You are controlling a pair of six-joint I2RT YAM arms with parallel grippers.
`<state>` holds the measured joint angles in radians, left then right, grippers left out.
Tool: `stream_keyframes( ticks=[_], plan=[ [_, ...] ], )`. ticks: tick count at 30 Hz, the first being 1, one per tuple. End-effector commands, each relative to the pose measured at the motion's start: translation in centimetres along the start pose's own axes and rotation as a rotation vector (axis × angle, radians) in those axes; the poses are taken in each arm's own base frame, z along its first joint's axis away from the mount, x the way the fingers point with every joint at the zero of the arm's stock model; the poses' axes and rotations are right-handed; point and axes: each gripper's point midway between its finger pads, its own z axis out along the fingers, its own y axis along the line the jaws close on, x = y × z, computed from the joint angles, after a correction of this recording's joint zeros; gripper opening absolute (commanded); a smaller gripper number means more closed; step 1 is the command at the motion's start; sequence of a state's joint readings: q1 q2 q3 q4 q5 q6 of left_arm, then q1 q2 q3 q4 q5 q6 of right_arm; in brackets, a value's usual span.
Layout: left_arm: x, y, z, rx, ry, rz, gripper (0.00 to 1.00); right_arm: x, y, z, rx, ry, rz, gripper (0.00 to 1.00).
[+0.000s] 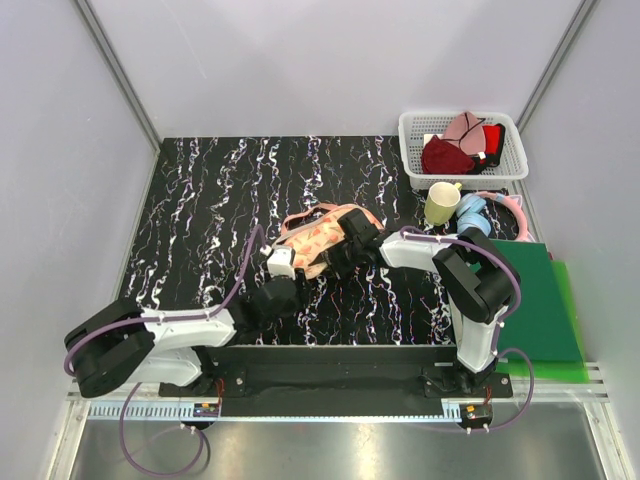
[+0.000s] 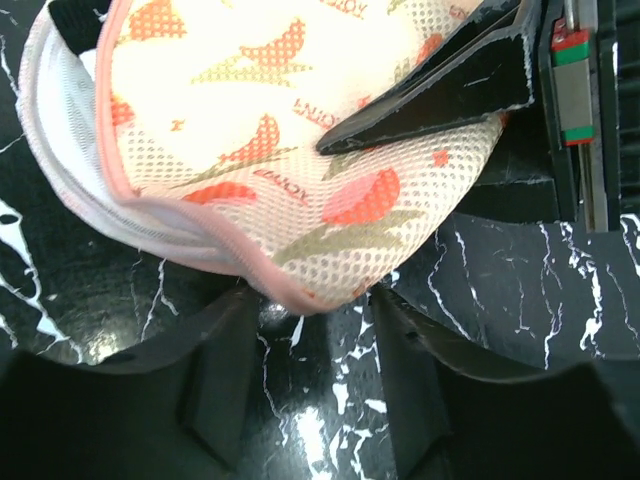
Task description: Place the bra in the laundry bag and zip it closed
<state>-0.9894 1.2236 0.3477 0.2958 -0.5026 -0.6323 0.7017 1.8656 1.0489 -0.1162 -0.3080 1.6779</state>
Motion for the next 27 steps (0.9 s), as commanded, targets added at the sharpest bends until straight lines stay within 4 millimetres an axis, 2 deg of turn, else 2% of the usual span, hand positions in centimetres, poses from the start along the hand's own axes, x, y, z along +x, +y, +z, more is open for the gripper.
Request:
stream_keyframes(
  ticks=[1,7,12,14,16,23,27],
  plan=[
    [-3.9,-2.0,0.6,0.031,-0.139,-0.062,0.47,1.1,0.9,-0.6,0.000,0.027,0.021,0.29],
    [-4.3,-2.3,1.3,0.011,-0.145,-0.058,0.28,1.1,0.5,-0.9,0.005,0.023,0.035,0.28],
    [-3.5,-2.1,2.0,-0.008,-0.129,-0.070,0.11,1.2,0.3,-1.1,0.009,0.025,0.054,0.24],
    [-3.6,-2.1,2.1,-0.012,-0.136,-0.084,0.10,1.2,0.3,-1.1,0.009,0.026,0.060,0.22],
    [-3.7,-1.9,2.1,-0.021,-0.141,-0.085,0.00,1.1,0.2,-1.3,0.010,0.022,0.064,0.20],
    [-3.5,-1.2,1.4,-0.029,-0.143,-0.095,0.00,1.0,-0.3,-1.5,0.017,0.009,0.063,0.14],
    [-1.7,0.9,0.7,-0.082,-0.073,-0.099,0.00,0.5,-1.0,-1.6,0.029,-0.014,0.041,0.11]
  ],
)
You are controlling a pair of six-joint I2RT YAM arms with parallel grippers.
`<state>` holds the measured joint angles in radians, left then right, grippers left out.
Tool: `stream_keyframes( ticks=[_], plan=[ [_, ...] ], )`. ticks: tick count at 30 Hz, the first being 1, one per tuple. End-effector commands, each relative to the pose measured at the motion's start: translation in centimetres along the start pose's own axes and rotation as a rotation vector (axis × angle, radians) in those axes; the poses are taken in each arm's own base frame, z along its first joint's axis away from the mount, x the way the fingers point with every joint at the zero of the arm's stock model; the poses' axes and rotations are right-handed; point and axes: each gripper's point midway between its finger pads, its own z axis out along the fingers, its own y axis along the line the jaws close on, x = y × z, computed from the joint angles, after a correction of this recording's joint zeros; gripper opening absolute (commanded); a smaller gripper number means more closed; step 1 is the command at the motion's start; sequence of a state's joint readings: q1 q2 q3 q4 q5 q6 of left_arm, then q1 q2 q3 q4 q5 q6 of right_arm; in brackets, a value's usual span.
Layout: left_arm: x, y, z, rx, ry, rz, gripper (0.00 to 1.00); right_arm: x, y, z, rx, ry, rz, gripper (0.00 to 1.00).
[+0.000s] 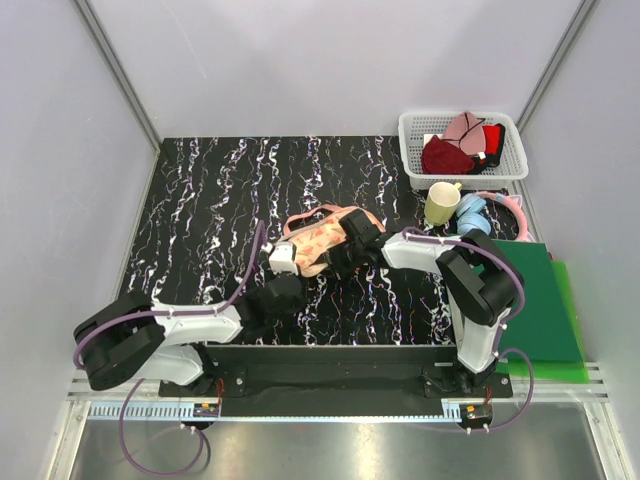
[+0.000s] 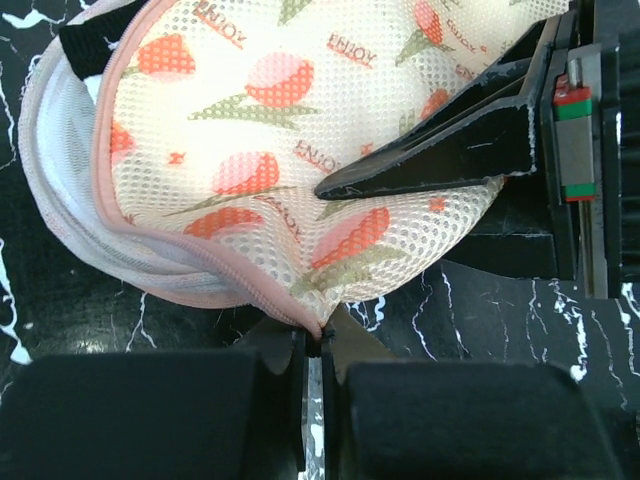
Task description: Place the bra in the laundry bag and zip it closed
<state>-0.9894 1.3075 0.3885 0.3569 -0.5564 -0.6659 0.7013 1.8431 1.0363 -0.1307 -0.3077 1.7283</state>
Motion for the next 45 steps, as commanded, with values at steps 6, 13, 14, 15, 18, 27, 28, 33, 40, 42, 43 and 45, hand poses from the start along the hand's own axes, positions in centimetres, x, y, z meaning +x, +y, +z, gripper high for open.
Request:
stream_keyframes(
  ticks=[6,13,14,15,18,27,28,33,40,42,43,45],
  plan=[
    [2.2,2.6,-2.4,-0.009,0.133,-0.073,0.00,-1.8,-2.6,-1.4,0.071,-0.076,-0.123,0.09],
    [5.4,1.2,-4.2,0.133,0.289,-0.041,0.00,-4.5,-4.4,-1.5,0.108,-0.116,-0.214,0.00],
    [5.7,1.1,-4.3,0.143,0.300,-0.036,0.00,-4.6,-4.3,-1.6,0.106,-0.120,-0.241,0.00],
    [5.9,0.7,-4.4,0.172,0.310,-0.034,0.00,-4.8,-4.0,-1.8,0.103,-0.122,-0.245,0.00],
    [6.6,1.3,-4.1,0.138,0.342,0.007,0.00,-4.9,-3.7,-2.4,0.103,-0.114,-0.218,0.00],
    [4.2,1.8,-2.7,0.105,0.189,0.026,0.00,-2.7,-1.7,-3.4,0.086,-0.010,-0.121,0.00],
    [3.9,1.8,-2.7,0.108,0.175,0.029,0.00,-2.5,-1.9,-3.5,0.098,-0.004,-0.109,0.00],
    [2.2,1.1,-2.0,0.109,0.112,0.041,0.02,-2.2,-1.9,-3.9,0.108,-0.006,-0.041,0.00],
    [1.5,0.4,-1.5,0.117,0.092,0.026,0.29,-1.5,-1.0,-3.4,0.119,0.035,0.025,0.00],
    [1.5,0.4,-1.7,0.121,0.087,0.016,0.37,-1.5,-0.7,-3.1,0.119,0.039,0.031,0.00],
    [1.4,0.4,-1.8,0.126,0.082,0.013,0.38,-1.5,-0.7,-3.0,0.123,0.041,0.042,0.00],
    [1.5,0.4,-2.0,0.136,0.079,0.006,0.39,-1.4,-0.7,-2.9,0.124,0.047,0.047,0.00]
  ],
)
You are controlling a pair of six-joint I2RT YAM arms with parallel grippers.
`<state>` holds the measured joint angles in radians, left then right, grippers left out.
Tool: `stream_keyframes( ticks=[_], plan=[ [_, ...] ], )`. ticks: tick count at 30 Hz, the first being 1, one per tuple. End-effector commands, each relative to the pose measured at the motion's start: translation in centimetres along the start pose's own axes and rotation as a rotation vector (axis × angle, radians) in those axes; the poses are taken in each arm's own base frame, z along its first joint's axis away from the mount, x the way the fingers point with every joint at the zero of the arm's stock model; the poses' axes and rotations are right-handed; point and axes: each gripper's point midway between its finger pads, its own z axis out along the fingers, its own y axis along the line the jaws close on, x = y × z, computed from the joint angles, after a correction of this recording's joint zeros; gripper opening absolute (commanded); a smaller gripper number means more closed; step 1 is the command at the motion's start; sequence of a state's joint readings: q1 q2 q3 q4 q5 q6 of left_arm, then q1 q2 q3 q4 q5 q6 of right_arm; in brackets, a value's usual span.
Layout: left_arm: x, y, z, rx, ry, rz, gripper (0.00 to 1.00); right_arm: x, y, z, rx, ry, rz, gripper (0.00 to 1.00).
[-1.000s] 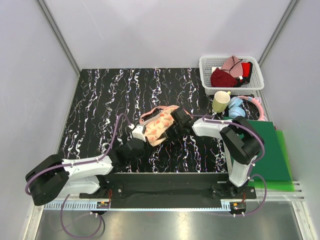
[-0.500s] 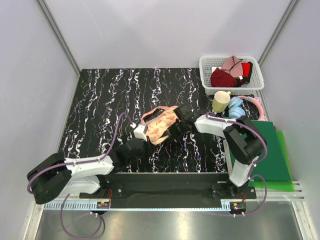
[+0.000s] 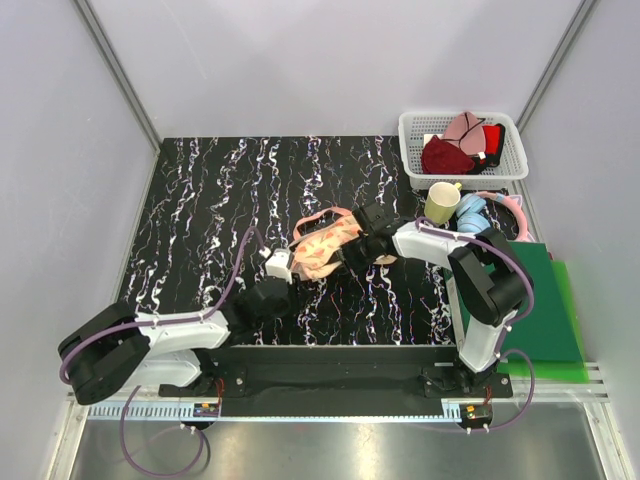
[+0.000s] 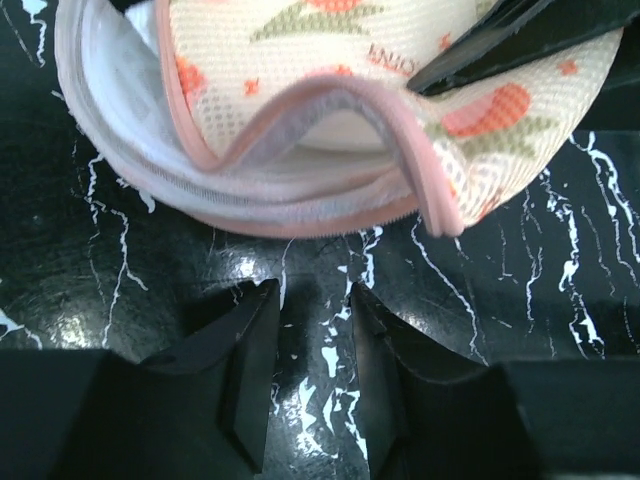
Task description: Place the bra in the laundry bag and zip it closed
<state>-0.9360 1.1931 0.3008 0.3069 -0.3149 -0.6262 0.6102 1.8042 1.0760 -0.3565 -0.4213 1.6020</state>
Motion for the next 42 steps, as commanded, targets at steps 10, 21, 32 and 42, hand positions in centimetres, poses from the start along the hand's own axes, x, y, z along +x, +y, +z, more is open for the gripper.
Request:
stream_keyframes(
  ticks=[10,21,32,42],
  plan=[
    [-3.9,-2.1,0.2,0.042,-0.145,-0.002,0.50,0.1,1.6,-0.5,-0.010,-0.001,0.120,0.01],
    [-6.0,-4.4,2.0,0.050,-0.194,0.031,0.47,0.3,2.6,-0.8,-0.030,0.000,0.147,0.01],
    [-5.6,-2.9,2.8,-0.034,-0.187,0.046,0.20,0.2,2.3,-0.8,-0.026,-0.003,0.154,0.00],
    [-7.3,-3.4,2.2,-0.015,-0.238,0.019,0.00,0.1,1.7,-0.6,-0.013,-0.005,0.152,0.00]
  ],
)
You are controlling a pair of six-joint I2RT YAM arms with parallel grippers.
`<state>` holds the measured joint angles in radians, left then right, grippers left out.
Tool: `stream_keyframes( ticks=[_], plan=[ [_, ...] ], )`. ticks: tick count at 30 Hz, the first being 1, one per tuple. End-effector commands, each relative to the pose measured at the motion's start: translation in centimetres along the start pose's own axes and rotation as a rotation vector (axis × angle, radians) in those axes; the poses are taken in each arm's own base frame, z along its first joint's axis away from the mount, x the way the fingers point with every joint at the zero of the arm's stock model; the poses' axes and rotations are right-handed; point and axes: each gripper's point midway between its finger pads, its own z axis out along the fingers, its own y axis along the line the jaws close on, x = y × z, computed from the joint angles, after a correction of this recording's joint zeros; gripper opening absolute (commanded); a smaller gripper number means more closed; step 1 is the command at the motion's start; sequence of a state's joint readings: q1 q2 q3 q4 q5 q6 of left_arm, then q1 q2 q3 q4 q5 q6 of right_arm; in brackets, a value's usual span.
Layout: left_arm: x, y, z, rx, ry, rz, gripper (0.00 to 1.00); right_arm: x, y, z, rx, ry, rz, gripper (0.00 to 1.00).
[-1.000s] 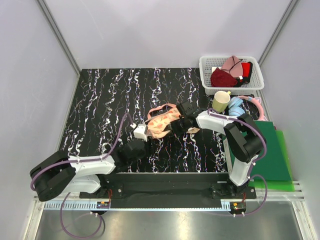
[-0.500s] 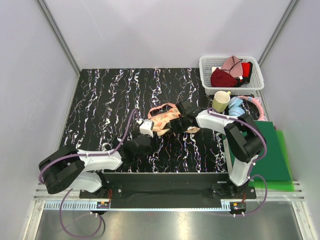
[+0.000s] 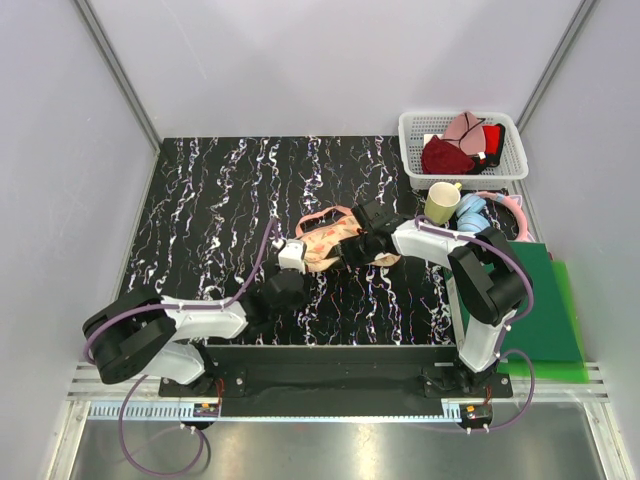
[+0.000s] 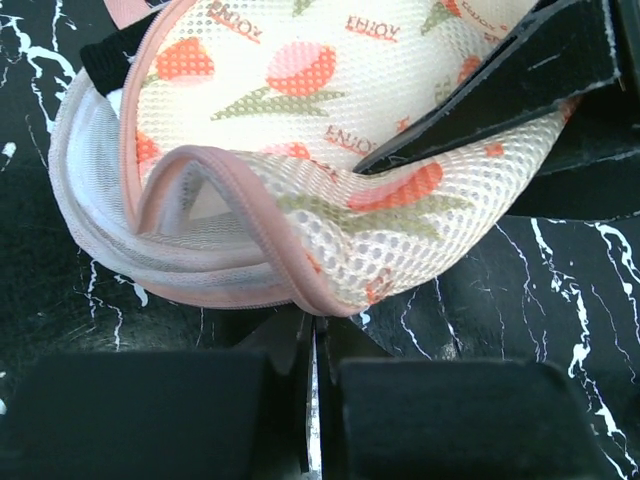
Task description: Place the bra in the laundry bag and zip it closed
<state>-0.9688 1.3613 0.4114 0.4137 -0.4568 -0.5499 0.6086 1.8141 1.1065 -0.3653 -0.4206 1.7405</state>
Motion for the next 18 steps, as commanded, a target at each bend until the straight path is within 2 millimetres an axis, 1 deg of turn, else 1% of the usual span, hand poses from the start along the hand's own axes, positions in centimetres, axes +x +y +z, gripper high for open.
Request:
stream_keyframes(
  ticks=[1,3,4,5,6,7,9,11,13,15,16,17,18],
  plan=[
    [-4.5,-2.1,-0.2,0.060,-0.127,-0.059,0.00,0.1,0.2,-0.4,-0.002,-0.005,0.017,0.00],
    [-4.8,-2.7,-0.7,0.091,-0.126,-0.069,0.15,0.2,0.4,-0.5,-0.006,-0.003,0.019,0.00],
    [-4.6,-2.5,-0.9,0.093,-0.127,-0.079,0.26,0.3,0.5,-0.5,-0.005,0.000,0.024,0.00],
    [-4.1,-2.0,-1.3,0.088,-0.127,-0.099,0.36,0.3,0.7,-0.6,-0.011,0.002,0.031,0.00],
    [-4.4,-1.7,-1.5,0.084,-0.148,-0.119,0.42,0.4,0.8,-0.6,-0.011,0.007,0.033,0.00],
    [-4.9,-1.6,-2.1,0.088,-0.170,-0.135,0.44,0.6,1.1,-0.7,-0.014,0.011,0.037,0.00],
    [-5.1,-1.0,-2.4,0.073,-0.188,-0.133,0.47,1.0,1.6,-0.9,-0.021,0.027,0.055,0.00],
    [-5.9,-1.0,-2.6,0.071,-0.209,-0.100,0.47,1.4,2.3,-1.3,-0.034,0.038,0.084,0.01],
    [-6.5,-0.8,-2.6,0.055,-0.230,-0.078,0.43,1.8,2.7,-1.5,-0.037,0.048,0.095,0.01],
    [-6.9,-0.5,-2.5,0.037,-0.252,-0.053,0.35,1.8,3.0,-1.6,-0.037,0.047,0.118,0.01],
    [-6.9,-0.4,-2.4,0.030,-0.255,-0.043,0.26,1.9,3.3,-1.6,-0.038,0.047,0.121,0.01],
    [-6.7,-0.3,-2.2,0.024,-0.249,-0.033,0.23,1.9,3.5,-1.6,-0.041,0.048,0.129,0.01],
    [-6.9,-0.5,-2.2,0.033,-0.259,-0.040,0.21,1.9,3.5,-1.6,-0.037,0.049,0.133,0.01]
  ],
)
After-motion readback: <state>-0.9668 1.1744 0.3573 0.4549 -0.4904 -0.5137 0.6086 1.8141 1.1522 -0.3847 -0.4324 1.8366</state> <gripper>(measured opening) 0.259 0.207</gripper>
